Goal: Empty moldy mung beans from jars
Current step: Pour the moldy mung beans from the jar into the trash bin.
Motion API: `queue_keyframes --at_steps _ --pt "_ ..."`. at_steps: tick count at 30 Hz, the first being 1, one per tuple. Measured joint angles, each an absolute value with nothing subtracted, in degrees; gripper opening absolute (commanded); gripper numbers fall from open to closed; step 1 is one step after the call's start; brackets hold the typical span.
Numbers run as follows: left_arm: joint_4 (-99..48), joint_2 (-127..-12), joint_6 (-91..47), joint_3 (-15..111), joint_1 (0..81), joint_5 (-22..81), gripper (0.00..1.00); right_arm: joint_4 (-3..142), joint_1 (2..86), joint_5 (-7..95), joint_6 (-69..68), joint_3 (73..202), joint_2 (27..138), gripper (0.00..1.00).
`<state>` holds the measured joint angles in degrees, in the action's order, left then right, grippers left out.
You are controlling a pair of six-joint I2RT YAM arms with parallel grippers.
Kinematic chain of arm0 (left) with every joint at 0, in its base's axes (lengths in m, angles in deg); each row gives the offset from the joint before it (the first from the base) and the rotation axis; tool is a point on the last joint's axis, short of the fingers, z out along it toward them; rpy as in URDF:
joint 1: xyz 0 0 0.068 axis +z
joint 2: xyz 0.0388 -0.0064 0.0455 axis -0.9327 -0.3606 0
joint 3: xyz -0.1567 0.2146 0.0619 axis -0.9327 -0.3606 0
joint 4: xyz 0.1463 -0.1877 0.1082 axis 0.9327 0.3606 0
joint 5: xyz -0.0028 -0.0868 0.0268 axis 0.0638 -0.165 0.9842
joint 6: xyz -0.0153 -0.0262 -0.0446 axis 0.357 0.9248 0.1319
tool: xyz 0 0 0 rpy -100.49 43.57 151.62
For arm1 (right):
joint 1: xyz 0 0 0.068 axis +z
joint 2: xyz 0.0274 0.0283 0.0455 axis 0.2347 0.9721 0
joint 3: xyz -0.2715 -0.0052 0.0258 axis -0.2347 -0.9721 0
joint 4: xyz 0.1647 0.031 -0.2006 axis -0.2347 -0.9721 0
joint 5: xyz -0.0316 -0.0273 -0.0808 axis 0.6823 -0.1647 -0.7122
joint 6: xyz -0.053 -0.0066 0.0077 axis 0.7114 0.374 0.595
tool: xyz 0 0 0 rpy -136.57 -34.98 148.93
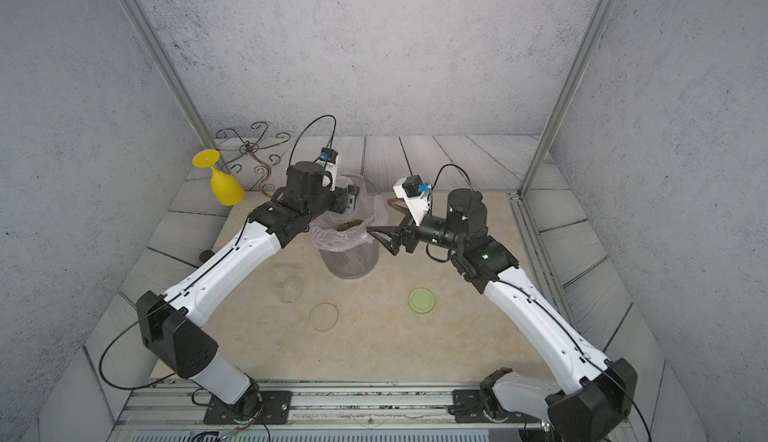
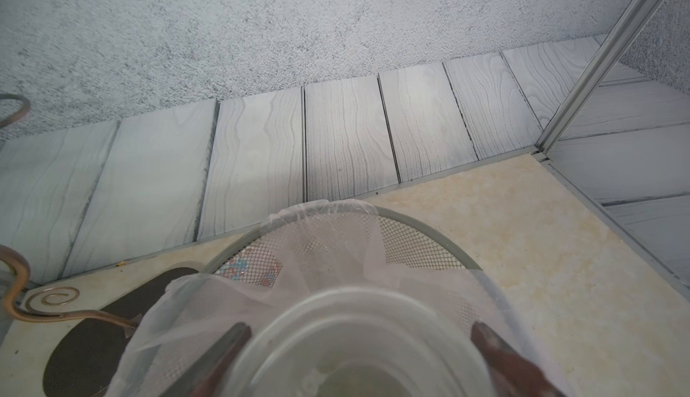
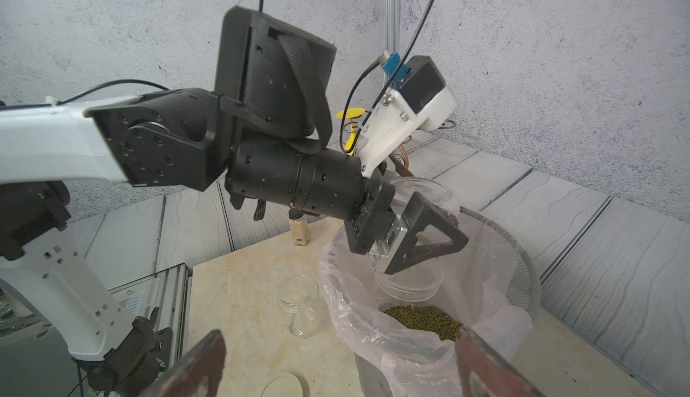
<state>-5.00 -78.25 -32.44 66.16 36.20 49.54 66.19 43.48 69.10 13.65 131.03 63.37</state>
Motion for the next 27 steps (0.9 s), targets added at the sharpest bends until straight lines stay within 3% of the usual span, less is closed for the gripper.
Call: queue_keyframes --at_steps 27 --pt "-20.6 -73.4 -45.8 57.6 31.9 58.7 0.48 68.0 43.4 67.7 13.7 128.6 63.3 0.95"
